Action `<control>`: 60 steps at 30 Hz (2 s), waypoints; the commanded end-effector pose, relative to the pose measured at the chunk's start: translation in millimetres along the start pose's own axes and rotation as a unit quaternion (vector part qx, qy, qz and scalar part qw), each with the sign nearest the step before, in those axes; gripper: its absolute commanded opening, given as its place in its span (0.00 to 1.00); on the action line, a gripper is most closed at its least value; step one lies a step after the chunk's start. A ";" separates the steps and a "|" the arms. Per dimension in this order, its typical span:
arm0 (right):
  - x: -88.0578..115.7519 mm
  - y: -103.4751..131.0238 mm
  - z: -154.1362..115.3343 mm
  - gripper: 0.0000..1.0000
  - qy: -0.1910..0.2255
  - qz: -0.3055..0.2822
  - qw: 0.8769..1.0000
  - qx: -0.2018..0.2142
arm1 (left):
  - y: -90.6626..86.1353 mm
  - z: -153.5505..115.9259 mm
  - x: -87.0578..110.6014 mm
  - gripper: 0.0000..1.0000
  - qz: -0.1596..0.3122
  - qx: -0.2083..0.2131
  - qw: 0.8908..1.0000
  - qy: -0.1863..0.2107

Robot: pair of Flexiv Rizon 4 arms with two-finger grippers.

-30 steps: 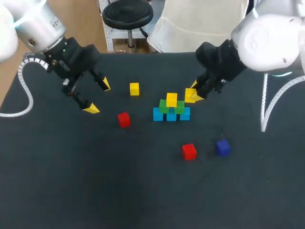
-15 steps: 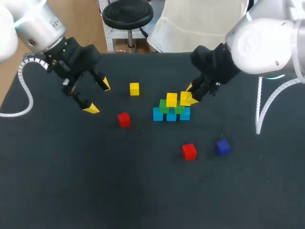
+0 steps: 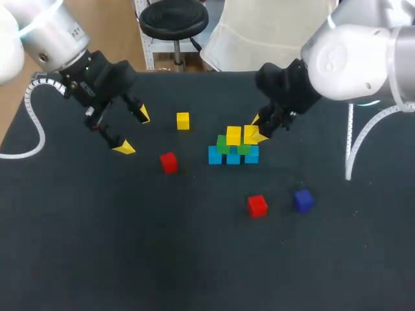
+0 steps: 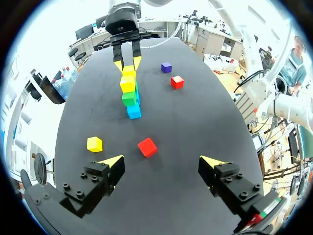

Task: Place the blue cubes, place green cubes on the blue cubes, place the yellow cubes on the green cubes, then place the red cubes on the yellow cubes, and place purple cube on the red cubes.

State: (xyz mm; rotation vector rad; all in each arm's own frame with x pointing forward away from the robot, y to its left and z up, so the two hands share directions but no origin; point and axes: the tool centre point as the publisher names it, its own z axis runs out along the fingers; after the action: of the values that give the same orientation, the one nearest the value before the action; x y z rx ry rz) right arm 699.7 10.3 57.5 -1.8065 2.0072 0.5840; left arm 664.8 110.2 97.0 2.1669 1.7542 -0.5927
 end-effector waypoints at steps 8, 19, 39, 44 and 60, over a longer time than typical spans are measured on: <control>-1.5 -1.8 3.6 0.00 0.001 0.001 1.000 -0.004 | 0.1 0.1 1.0 1.00 0.001 0.000 1.000 0.000; -1.5 -2.4 6.0 0.00 0.002 0.003 1.000 -0.006 | 0.1 0.1 1.0 1.00 0.001 0.000 1.000 0.000; -1.9 -3.9 7.1 0.00 0.000 0.004 1.000 -0.008 | 0.1 0.1 1.0 1.00 0.001 0.000 1.000 0.000; -1.4 -3.9 7.5 0.00 0.000 0.005 1.000 -0.008 | 0.1 0.1 1.0 1.00 0.001 0.000 1.000 0.000; -2.9 -4.4 9.1 0.02 -0.004 0.003 1.000 -0.008 | 0.1 0.1 1.0 1.00 0.001 0.000 1.000 0.000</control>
State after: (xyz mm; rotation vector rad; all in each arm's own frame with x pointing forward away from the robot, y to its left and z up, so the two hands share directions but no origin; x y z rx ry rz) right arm 702.6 16.6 51.9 -1.8030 2.0108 0.6065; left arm 664.8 110.2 97.0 2.1669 1.7542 -0.5927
